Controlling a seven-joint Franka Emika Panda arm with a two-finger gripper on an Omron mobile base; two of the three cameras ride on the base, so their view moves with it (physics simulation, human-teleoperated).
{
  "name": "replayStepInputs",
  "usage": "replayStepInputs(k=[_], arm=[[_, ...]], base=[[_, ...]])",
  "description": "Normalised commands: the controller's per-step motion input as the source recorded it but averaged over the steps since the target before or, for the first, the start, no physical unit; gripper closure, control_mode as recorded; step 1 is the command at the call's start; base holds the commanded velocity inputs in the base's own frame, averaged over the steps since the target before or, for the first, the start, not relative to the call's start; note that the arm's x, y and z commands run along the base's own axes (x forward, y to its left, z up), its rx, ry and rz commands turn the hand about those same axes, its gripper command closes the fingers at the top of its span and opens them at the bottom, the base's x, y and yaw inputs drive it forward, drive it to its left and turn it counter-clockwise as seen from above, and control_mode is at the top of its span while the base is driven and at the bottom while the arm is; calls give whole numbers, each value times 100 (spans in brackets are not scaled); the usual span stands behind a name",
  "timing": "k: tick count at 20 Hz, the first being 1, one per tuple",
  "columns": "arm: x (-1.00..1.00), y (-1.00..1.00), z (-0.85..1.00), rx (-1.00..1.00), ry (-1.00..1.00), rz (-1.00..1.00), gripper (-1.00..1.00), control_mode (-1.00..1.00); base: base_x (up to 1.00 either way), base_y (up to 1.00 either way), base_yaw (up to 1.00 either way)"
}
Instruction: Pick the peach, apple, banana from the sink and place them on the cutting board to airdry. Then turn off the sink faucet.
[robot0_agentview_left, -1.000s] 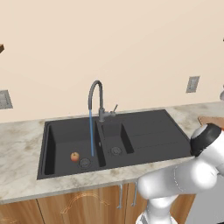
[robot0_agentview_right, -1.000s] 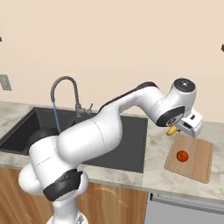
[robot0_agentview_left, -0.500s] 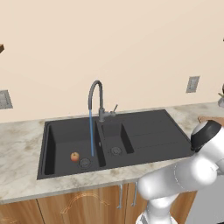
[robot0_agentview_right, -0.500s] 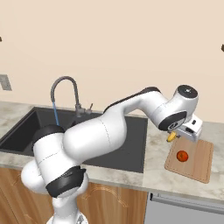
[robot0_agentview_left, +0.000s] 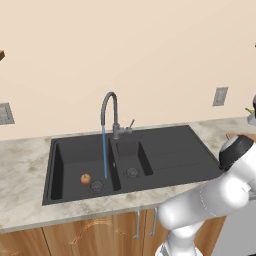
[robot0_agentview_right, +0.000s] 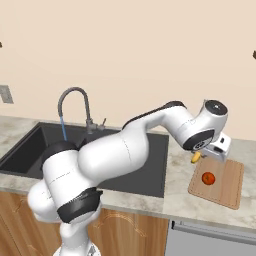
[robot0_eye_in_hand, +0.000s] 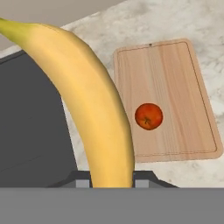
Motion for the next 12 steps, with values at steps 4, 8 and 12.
replayStepInputs(k=[4, 8, 12], arm=[[20, -4, -11, -1, 0, 0, 100, -100], [17, -21, -18, -3, 1, 0, 100, -100], [21, -17, -12, -3, 0, 0, 100, -100]], base=[[0, 0, 0], [0, 0, 0], [0, 0, 0]])
